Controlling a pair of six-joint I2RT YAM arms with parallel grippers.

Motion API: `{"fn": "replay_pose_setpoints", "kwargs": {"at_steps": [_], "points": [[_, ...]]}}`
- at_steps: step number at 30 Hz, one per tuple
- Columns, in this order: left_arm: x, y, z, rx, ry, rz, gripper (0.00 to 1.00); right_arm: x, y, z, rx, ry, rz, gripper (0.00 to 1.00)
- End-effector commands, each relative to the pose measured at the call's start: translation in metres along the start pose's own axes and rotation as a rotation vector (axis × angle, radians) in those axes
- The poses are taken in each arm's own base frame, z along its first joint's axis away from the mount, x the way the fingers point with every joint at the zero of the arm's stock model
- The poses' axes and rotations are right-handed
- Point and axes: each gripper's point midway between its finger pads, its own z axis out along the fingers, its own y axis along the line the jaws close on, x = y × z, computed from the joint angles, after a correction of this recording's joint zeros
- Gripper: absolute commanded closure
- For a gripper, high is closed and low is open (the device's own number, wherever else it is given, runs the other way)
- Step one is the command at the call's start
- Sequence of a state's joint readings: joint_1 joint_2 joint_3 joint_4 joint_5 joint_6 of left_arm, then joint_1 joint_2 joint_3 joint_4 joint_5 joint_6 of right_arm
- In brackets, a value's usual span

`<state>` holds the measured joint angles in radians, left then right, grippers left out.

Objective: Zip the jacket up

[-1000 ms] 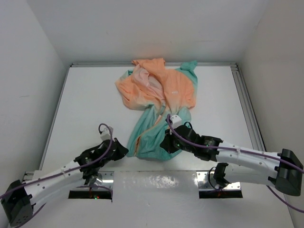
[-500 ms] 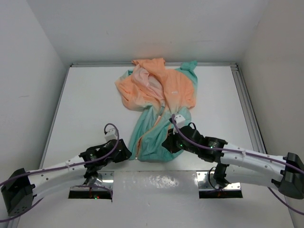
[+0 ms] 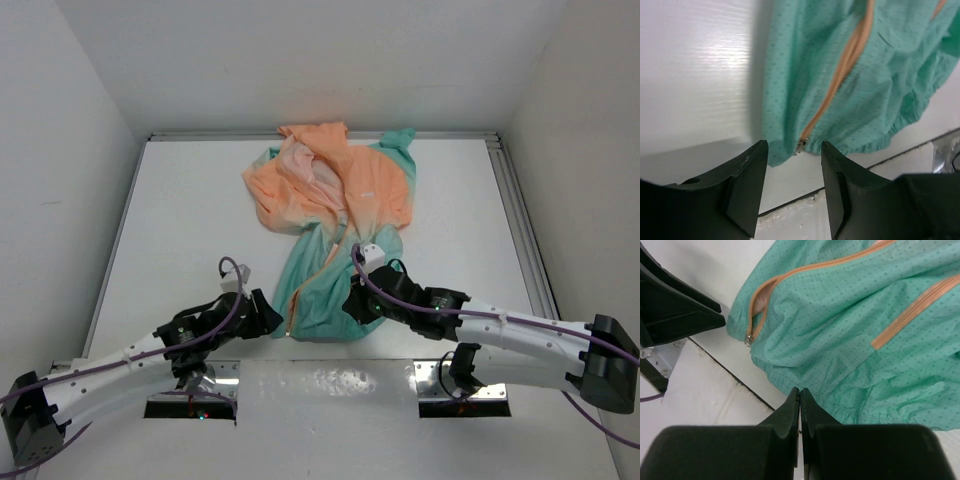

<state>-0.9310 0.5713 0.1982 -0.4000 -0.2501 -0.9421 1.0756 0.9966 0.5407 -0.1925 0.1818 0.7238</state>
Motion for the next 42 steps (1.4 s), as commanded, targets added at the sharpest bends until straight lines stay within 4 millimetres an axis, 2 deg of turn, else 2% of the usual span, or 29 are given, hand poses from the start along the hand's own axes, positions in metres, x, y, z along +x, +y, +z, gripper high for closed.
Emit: {"fn": "replay_pose_setpoints", "kwargs": {"at_steps": [1, 2, 4, 9, 14, 16, 20, 23, 24, 27, 30, 32, 33, 35, 38, 41, 42], "points": [[0.015, -0.014, 0.003, 0.069, 0.087, 0.099, 0.55, -0.010, 0.010, 0.004, -0.030, -0.021, -0.017, 1.00], [0.017, -0.017, 0.004, 0.082, 0.096, 0.121, 0.55, -0.011, 0.010, 0.005, -0.029, -0.019, -0.018, 1.00], [0.024, -0.011, 0.008, 0.034, 0.117, 0.154, 0.55, -0.010, 0.012, 0.005, -0.035, -0.015, -0.019, 1.00], [0.014, -0.005, 0.008, -0.033, 0.074, 0.144, 0.59, -0.010, 0.011, 0.003, -0.036, -0.018, -0.010, 1.00], [0.029, -0.005, 0.013, -0.014, 0.134, 0.155, 0.59, -0.012, 0.012, 0.002, -0.040, -0.026, -0.003, 1.00], [0.034, 0.001, 0.016, -0.039, 0.155, 0.155, 0.61, -0.013, 0.014, 0.001, -0.047, -0.027, -0.003, 1.00], [0.034, 0.001, 0.020, -0.036, 0.143, 0.150, 0.65, -0.015, 0.022, -0.002, -0.087, -0.023, 0.000, 1.00], [0.034, -0.001, 0.024, -0.028, 0.136, 0.154, 0.75, -0.017, 0.028, -0.002, -0.114, -0.021, 0.005, 1.00], [0.034, -0.001, 0.025, -0.023, 0.135, 0.153, 0.86, -0.018, 0.030, -0.003, -0.121, -0.022, 0.007, 1.00], [0.033, -0.002, 0.025, -0.017, 0.125, 0.146, 1.00, -0.020, 0.032, -0.005, -0.127, -0.025, 0.006, 1.00], [0.027, -0.015, 0.021, 0.036, 0.106, 0.133, 1.00, -0.020, 0.042, -0.007, -0.177, -0.011, -0.001, 0.99], [0.020, -0.036, 0.016, 0.123, 0.087, 0.118, 1.00, -0.024, 0.058, -0.009, -0.254, -0.030, -0.024, 0.99], [0.017, -0.044, 0.013, 0.152, 0.084, 0.112, 1.00, -0.030, 0.072, -0.011, -0.321, -0.056, -0.052, 0.99], [0.011, -0.069, 0.005, 0.230, 0.088, 0.106, 1.00, -0.028, 0.095, -0.018, -0.418, -0.056, -0.101, 0.98], [0.001, -0.095, -0.006, 0.311, 0.084, 0.096, 1.00, -0.028, 0.114, -0.025, -0.481, -0.071, -0.217, 1.00], [-0.003, -0.107, -0.012, 0.344, 0.092, 0.090, 1.00, -0.023, 0.124, -0.028, -0.516, -0.063, -0.341, 1.00], [-0.003, -0.109, -0.013, 0.348, 0.094, 0.087, 1.00, -0.021, 0.122, -0.026, -0.508, -0.058, -0.395, 1.00]]}}
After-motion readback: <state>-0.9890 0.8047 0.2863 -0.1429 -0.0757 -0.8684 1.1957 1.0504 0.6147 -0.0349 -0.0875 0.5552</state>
